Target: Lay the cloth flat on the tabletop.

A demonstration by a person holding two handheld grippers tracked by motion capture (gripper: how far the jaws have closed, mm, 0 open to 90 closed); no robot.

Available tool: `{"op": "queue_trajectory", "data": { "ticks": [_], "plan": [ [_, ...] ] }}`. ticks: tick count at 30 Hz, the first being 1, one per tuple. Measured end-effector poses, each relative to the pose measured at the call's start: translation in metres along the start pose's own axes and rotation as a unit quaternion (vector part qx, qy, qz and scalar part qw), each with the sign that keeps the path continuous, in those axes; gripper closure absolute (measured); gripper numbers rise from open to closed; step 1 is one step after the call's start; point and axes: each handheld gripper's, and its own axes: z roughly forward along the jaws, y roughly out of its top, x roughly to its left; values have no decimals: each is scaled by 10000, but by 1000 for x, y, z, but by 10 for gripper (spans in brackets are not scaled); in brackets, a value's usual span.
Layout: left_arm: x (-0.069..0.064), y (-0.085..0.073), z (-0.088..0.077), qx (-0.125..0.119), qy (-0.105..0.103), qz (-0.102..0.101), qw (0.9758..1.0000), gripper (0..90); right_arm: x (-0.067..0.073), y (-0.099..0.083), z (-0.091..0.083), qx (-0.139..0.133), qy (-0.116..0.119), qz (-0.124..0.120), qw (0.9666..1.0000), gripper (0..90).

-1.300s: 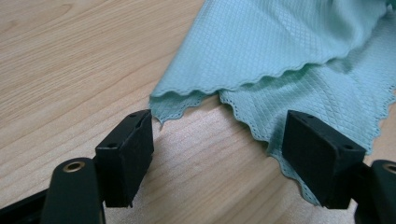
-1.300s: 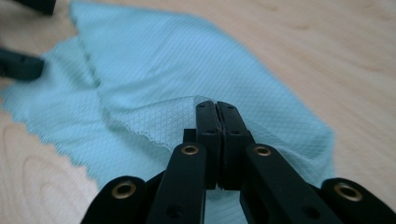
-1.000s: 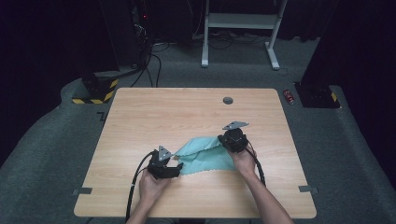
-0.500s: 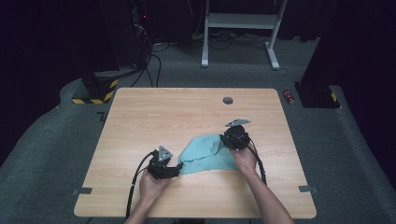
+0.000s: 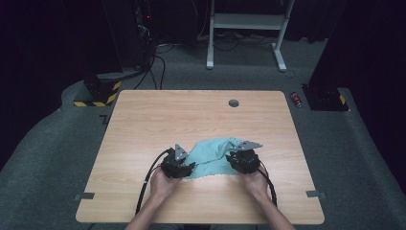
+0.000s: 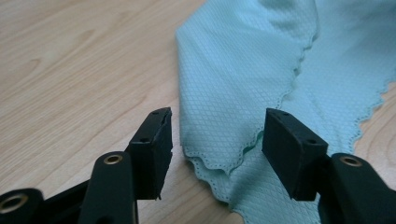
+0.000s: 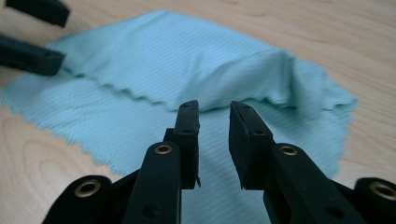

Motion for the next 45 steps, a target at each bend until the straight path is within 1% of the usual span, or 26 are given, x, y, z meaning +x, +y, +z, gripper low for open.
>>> {"op": "queue_trajectory", "data": {
  "ticks": [2, 4, 6, 8, 9, 10, 11, 12, 13, 15, 17, 19, 20, 22, 23, 25, 27, 28, 33, 36, 38, 40, 41, 42, 43, 45],
  "plan": [
    [-1, 2, 4, 96, 4, 54, 9999, 493, 11, -3, 5, 52, 68, -207, 9998, 718],
    [-2, 3, 6, 148, -1, 70, 9999, 517, 14, -3, 6, 52, 98, -224, 9997, 715],
    [-1, 5, 8, 209, 11, 61, 9998, 597, 24, -2, 13, 83, 215, -346, 9991, 712],
    [-1, 6, 8, 232, 9, 51, 9997, 619, 26, -2, 14, 81, 247, -348, 9991, 712],
    [-1, 7, 8, 235, 23, 74, 9997, 662, 31, -2, 17, 83, 318, -420, 9986, 712],
    [0, 7, 9, 236, 6, 71, 9997, 662, 31, -2, 17, 83, 318, -420, 9986, 712],
    [2, 7, 8, 264, -4, 41, 9996, 719, 37, -2, 21, 102, 382, -509, 9979, 715],
    [2, 7, 8, 264, -4, 41, 9996, 750, 37, -2, 21, 102, 382, -509, 9979, 715],
    [3, 7, 7, 268, -14, -17, 9996, 771, 40, -2, 26, 219, 390, -613, 9971, 731],
    [5, 7, 6, 267, -41, -73, 9996, 803, 41, -3, 28, 228, 396, -659, 9968, 742],
    [7, 7, 5, 247, -47, -142, 9996, 816, 41, -3, 28, 232, 400, -690, 9965, 781],
    [11, 7, 3, 182, -79, -305, 9993, 823, 42, -5, 25, 255, 402, -756, 9960, 851],
    [11, 7, 3, 182, -79, -305, 9993, 823, 42, -5, 25, 255, 402, -756, 9960, 851],
    [13, 7, 2, 115, -102, -410, 9990, 823, 43, -5, 24, 281, 405, -836, 9953, 887],
    [14, 8, 1, 101, -119, -432, 9989, 824, 45, -6, 23, 317, 370, -926, 9945, 893],
    [17, 8, -1, 48, -159, -555, 9983, 825, 47, -6, 22, 329, 370, -939, 9943, 894],
    [22, 8, -4, -50, -216, -698, 9973, 830, 49, -8, 19, 355, 419, -1046, 9930, 897],
    [22, 8, -4, -50, -216, -698, 9973, 831, 49, -8, 19, 355, 419, -1046, 9930, 897],
    [30, 8, -8, -180, -268, -922, 9952, 847, 53, -15, 10, 397, 591, -1148, 9908, 898],
    [31, 11, -8, -165, -271, -930, 9952, 856, 55, -18, 7, 416, 621, -1185, 9901, 898],
    [34, 18, -9, -250, -250, -929, 9950, 860, 56, -21, 4, 412, 672, -1235, 9892, 897],
    [35, 21, -7, -237, -240, -943, 9950, 861, 57, -21, 3, 427, 669, -1232, 9892, 897],
    [38, 25, -3, -191, -206, -952, 9951, 861, 57, -23, 2, 417, 698, -1208, 9893, 896],
    [38, 25, -3, -191, -206, -952, 9951, 861, 57, -23, 2, 417, 698, -1208, 9893, 896],
    [43, 26, 4, -118, -158, -1016, 9946, 861, 57, -23, 2, 412, 726, -1205, 9892, 896],
    [45, 26, 8, -80, -134, -1050, 9943, 861, 57, -23, 2, 405, 739, -1214, 9890, 896]
  ]
}}
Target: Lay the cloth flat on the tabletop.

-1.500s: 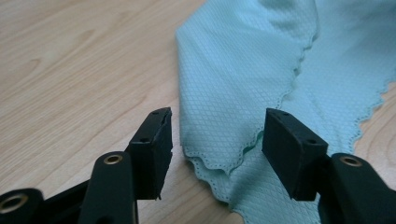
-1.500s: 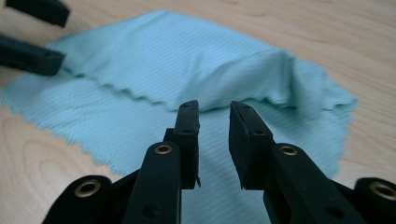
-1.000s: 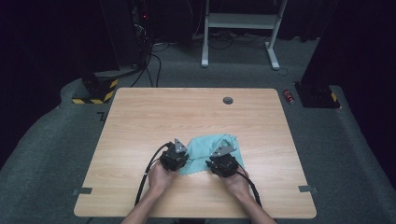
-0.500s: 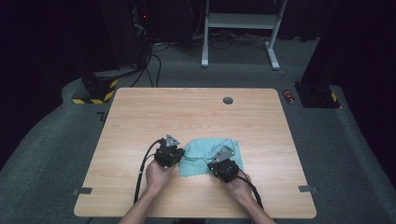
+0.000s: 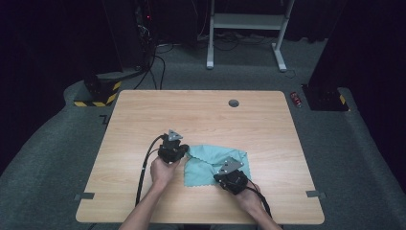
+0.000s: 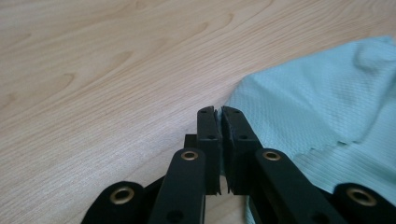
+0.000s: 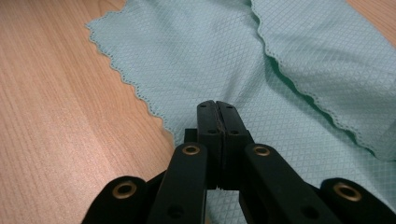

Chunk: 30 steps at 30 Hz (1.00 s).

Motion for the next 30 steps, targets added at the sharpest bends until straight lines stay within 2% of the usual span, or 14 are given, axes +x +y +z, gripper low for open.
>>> {"op": "queue_trajectory", "data": {
  "ticks": [4, 8, 10, 13, 14, 15, 17, 23, 24, 30],
  "plan": [
    [11, 1, 10, 72, 161, -154, 9997, 869, 3, 0, -1, 29, 81, -59, 9999, 900],
    [14, 2, 12, 61, 173, -242, 9995, 867, 5, 0, -1, 48, 96, -101, 9999, 896],
    [13, 2, 14, 63, 134, -210, 9997, 837, 4, 0, -1, 21, 106, -99, 9999, 892],
    [10, 0, 12, 43, 88, -92, 9999, 744, 2, 1, -5, -95, 73, -25, 9999, 855],
    [9, -1, 11, 17, 83, -74, 9999, 744, 0, 1, -7, -164, 50, 27, 9998, 849],
    [8, -3, 7, -30, 49, -57, 10000, 705, -5, 0, -12, -269, -12, 169, 9995, 850],
    [7, -4, 5, -51, 53, -32, 10000, 674, -8, 0, -15, -296, -62, 214, 9993, 850],
    [7, -9, -7, -157, 73, 48, 9998, 625, -30, -2, -29, -423, -396, 456, 9973, 852],
    [6, -12, -9, -160, 34, 65, 9998, 617, -35, -3, -31, -428, -481, 490, 9967, 843],
    [-2, -17, -9, -152, -61, 123, 9998, 586, -40, -6, -27, -329, -662, 535, 9958, 786]
  ]
}}
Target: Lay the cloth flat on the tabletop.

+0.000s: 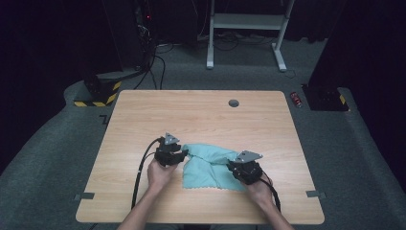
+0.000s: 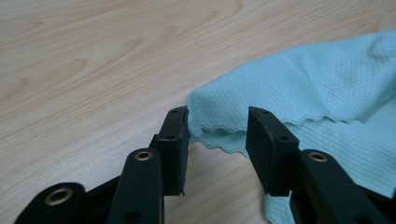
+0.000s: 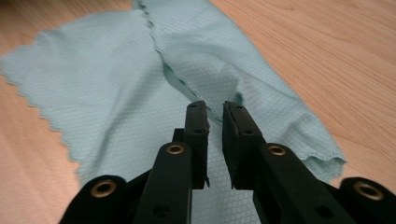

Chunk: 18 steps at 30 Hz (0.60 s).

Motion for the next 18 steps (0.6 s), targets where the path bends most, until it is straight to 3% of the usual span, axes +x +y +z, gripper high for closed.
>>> {"op": "queue_trajectory", "data": {
  "ticks": [2, 7, 12, 18],
  "plan": [
    [-8, -3, 2, 47, -34, 76, 10000, 559, -4, 0, 4, -16, -187, 70, 9998, 742],
    [-15, -6, 7, 168, 4, 202, 9997, 540, -8, 4, 7, -47, -372, 131, 9992, 721],
    [-13, -5, 13, 191, 47, 107, 9998, 543, -15, 10, 18, 155, -302, 98, 9994, 899],
    [-11, 2, 14, 108, 126, 110, 9998, 564, -24, 22, 16, 81, -391, 184, 9990, 900]
  ]
}}
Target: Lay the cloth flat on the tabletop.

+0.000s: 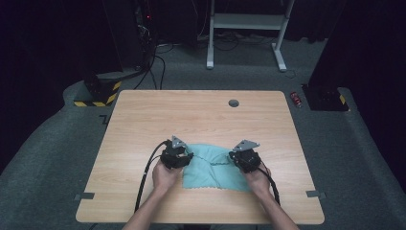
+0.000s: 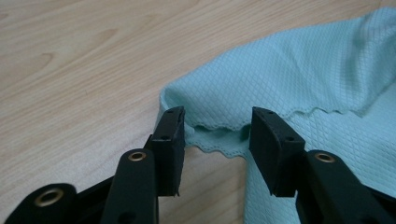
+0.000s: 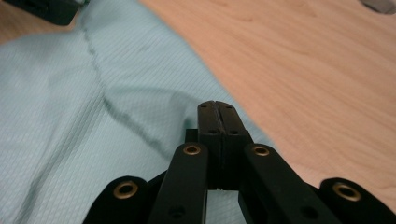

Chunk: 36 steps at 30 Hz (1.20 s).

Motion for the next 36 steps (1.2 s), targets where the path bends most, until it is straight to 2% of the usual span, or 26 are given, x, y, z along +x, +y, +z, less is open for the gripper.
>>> {"op": "queue_trajectory", "data": {
  "ticks": [3, 5, 7, 11, 15, 17, 21, 28, 31, 32, 36],
  "plan": [
    [3, 1, 1, -48, 28, -77, 10000, 568, -8, 6, 0, -46, -77, 64, 9999, 900],
    [5, 0, 2, 6, 58, -93, 9999, 569, -11, 8, 2, -36, -90, 144, 9998, 900],
    [5, -1, 2, 44, 47, -76, 10000, 567, -13, 6, 1, -57, 6, 170, 9998, 894],
    [2, 0, 0, 42, 36, 23, 10000, 554, -7, -4, -4, -150, 120, 69, 9998, 745],
    [-2, 0, 1, 79, 58, 85, 9999, 518, -5, -15, -5, -102, 228, 34, 9997, 686],
    [-1, -1, 3, 110, 85, 48, 9999, 503, -4, -18, -1, -8, 232, -27, 9997, 700],
    [1, -1, 5, 86, 106, -44, 9999, 503, -7, -15, 6, 120, 215, -45, 9997, 888],
    [1, 2, -1, -185, 113, 18, 9998, 553, -18, -2, 4, -20, 68, 200, 9998, 900],
    [3, 2, 0, -176, 125, 3, 9998, 554, -28, 4, 7, -50, 3, 466, 9989, 898],
    [3, 2, 0, -163, 113, 2, 9998, 554, -28, 4, 7, -50, 3, 466, 9989, 898],
    [3, 1, 0, -127, 81, 55, 9999, 545, -38, 6, 19, 144, -136, 706, 9973, 892]
  ]
}}
